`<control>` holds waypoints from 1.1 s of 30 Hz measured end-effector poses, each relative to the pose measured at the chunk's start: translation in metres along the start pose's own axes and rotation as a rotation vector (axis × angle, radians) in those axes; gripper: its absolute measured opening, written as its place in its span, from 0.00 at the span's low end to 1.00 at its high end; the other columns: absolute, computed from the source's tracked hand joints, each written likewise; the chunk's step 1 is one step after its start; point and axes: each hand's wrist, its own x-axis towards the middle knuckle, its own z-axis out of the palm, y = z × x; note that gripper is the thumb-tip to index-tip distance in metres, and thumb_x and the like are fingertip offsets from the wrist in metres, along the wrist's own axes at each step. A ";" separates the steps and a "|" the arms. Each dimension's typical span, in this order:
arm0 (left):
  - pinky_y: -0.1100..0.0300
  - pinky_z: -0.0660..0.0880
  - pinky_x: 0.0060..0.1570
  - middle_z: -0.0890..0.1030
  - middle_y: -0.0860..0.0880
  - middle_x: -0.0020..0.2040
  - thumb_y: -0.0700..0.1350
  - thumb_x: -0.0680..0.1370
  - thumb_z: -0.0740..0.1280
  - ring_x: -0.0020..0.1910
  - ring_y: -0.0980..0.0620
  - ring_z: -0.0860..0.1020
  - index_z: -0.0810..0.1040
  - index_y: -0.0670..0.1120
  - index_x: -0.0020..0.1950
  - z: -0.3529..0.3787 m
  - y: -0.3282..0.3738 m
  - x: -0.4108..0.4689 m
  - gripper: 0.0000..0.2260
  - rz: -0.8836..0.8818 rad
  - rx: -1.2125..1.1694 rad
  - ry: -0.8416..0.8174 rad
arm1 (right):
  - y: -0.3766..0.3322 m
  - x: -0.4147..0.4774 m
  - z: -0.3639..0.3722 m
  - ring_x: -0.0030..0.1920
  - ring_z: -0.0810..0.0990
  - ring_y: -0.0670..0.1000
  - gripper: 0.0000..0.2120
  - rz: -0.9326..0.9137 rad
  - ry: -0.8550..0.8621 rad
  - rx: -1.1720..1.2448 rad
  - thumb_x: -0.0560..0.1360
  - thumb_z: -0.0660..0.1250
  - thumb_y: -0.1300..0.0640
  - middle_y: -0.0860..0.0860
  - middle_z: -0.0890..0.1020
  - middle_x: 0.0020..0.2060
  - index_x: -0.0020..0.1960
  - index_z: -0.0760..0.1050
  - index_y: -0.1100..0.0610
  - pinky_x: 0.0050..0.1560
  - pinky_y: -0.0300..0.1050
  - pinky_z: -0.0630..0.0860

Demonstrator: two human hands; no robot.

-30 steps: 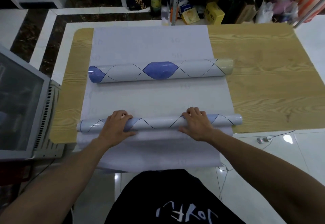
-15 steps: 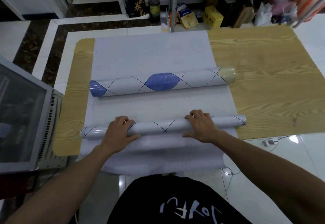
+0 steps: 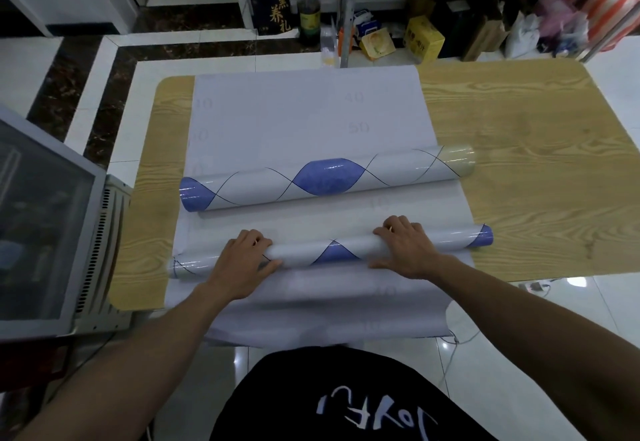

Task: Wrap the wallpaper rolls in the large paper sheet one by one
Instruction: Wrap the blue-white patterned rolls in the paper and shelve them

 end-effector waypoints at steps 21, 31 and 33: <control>0.50 0.72 0.51 0.78 0.46 0.53 0.66 0.71 0.54 0.52 0.43 0.76 0.77 0.44 0.52 0.005 0.004 0.006 0.28 -0.049 0.025 0.009 | 0.006 0.019 -0.005 0.61 0.72 0.50 0.36 0.017 -0.017 0.023 0.70 0.42 0.27 0.46 0.72 0.61 0.60 0.73 0.49 0.60 0.50 0.65; 0.48 0.72 0.52 0.78 0.48 0.51 0.68 0.72 0.53 0.49 0.43 0.76 0.72 0.48 0.60 0.007 0.004 0.003 0.29 -0.044 0.099 0.027 | 0.003 0.020 -0.008 0.58 0.75 0.53 0.29 0.082 0.011 0.113 0.72 0.58 0.29 0.51 0.79 0.55 0.61 0.68 0.52 0.64 0.52 0.63; 0.46 0.71 0.54 0.79 0.48 0.50 0.68 0.73 0.51 0.49 0.43 0.76 0.73 0.48 0.57 0.005 0.005 0.005 0.28 -0.032 0.110 0.026 | 0.004 0.019 -0.008 0.58 0.74 0.53 0.32 0.049 -0.006 0.090 0.69 0.62 0.29 0.50 0.77 0.55 0.61 0.68 0.51 0.64 0.52 0.63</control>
